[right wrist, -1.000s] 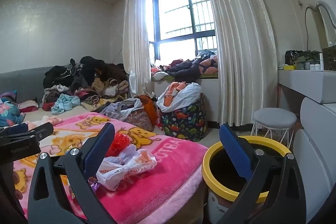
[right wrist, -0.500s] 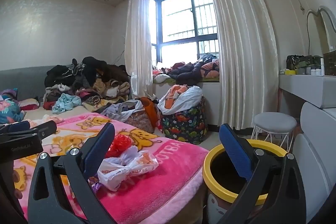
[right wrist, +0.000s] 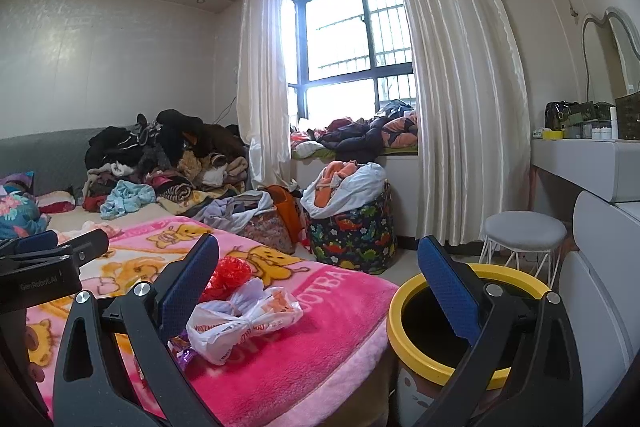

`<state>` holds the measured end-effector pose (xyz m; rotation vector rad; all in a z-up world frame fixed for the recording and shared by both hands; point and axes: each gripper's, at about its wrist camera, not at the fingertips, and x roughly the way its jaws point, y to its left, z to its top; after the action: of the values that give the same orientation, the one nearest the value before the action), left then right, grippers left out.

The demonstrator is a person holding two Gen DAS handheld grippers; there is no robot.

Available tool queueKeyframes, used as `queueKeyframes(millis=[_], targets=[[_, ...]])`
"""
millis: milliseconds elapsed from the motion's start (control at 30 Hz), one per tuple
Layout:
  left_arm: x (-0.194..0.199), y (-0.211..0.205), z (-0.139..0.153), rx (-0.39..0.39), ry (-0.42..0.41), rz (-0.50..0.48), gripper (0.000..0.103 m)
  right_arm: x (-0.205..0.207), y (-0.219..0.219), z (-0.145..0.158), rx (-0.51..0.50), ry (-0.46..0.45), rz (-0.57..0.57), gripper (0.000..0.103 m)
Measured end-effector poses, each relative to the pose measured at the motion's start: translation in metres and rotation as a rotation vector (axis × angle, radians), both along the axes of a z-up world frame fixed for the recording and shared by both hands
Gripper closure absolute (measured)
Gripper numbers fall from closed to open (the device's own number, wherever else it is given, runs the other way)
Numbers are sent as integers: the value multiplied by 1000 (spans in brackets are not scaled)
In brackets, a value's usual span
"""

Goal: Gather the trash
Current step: 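Move both tools toward the trash pile on the pink blanket, then grasp the white plastic bag with right tool while left grasps white foam net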

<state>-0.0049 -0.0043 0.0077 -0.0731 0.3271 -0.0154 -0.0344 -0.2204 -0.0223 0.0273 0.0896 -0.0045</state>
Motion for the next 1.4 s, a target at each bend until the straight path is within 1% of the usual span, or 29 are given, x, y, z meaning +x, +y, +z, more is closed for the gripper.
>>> queueKeyframes(millis=[533, 733, 900, 1033, 1100, 1267, 1400], targets=[[-1, -1, -1, 1, 1, -1, 11, -1, -1, -3, 5, 1, -5, 6], [-1, -2, -2, -2, 3, -2, 11, 2, -1, -8, 11, 17, 3, 6], [5, 13, -8, -63, 25, 26, 11, 10, 6, -14, 15, 60, 49, 6], [14, 29, -13, -79, 35, 64, 11, 20, 17, -14, 9, 82, 91, 6], [19, 40, -14, -101, 44, 78, 11, 26, 24, -14, 12, 100, 119, 6], [26, 62, -14, -149, 21, 86, 11, 43, 44, -15, 5, 143, 190, 6], [38, 74, -15, -175, 16, 62, 11, 58, 56, -13, 8, 177, 222, 6]])
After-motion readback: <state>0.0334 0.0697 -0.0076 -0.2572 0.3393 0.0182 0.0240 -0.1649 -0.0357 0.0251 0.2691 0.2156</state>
